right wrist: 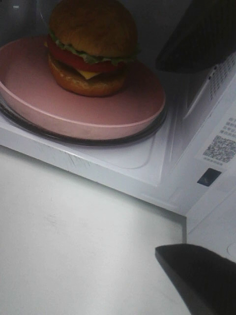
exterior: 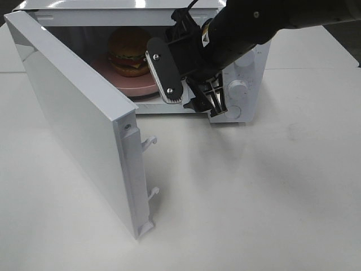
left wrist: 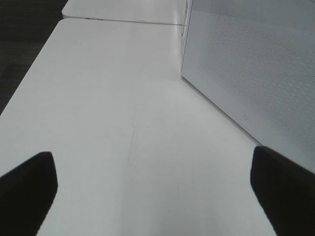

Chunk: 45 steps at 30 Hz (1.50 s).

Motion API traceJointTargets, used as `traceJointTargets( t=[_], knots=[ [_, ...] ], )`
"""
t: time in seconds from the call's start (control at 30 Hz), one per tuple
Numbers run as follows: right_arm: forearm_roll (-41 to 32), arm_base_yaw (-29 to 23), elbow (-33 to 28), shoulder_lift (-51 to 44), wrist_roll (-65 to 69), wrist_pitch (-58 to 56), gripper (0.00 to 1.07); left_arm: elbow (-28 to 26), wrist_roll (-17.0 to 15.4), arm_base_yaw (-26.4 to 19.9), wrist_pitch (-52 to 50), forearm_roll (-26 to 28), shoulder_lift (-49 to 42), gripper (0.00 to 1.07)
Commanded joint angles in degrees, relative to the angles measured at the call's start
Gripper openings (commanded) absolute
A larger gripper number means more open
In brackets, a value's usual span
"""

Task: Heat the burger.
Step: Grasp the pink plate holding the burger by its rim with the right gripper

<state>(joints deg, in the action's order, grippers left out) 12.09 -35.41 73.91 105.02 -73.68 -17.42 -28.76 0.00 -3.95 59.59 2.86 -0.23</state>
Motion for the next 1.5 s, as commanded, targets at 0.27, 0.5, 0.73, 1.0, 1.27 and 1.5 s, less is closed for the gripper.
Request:
traceJointTargets(
  t=[0.27,0.5,0.73,1.0,1.27,1.5],
  knots=[
    [0.11,-0.4,6.42,6.65,1.49,0.57,0.87,0.23,0.34,-0.23,-0.34,-0.17,-1.38,1.0],
    [0.11,-0.4,10.94,11.75,3.55,0.8,0.86,0.23,0.34,-0.23,-0.34,-0.17,-1.38,1.0],
    [0.11,0.06,15.24,17.07,4.87,0.8,0.85,0.23,0.34,-0.23,-0.34,-0.17,-1.38,1.0],
    [-0.06,1.03,20.97,21.54,6.36,0.11,0.84,0.23,0.34,-0.23,-0.34,-0.17,-1.38,1.0],
    [0.0,1.09,26.7,25.84,6.99,-1.49,0.83,0.23,0.34,-0.23,-0.34,-0.17,-1.38,1.0],
    [-0.17,1.78,29.62,28.59,6.99,-2.64,0.82,0.23,0.34,-0.23,-0.34,-0.17,-1.38,1.0]
  ],
)
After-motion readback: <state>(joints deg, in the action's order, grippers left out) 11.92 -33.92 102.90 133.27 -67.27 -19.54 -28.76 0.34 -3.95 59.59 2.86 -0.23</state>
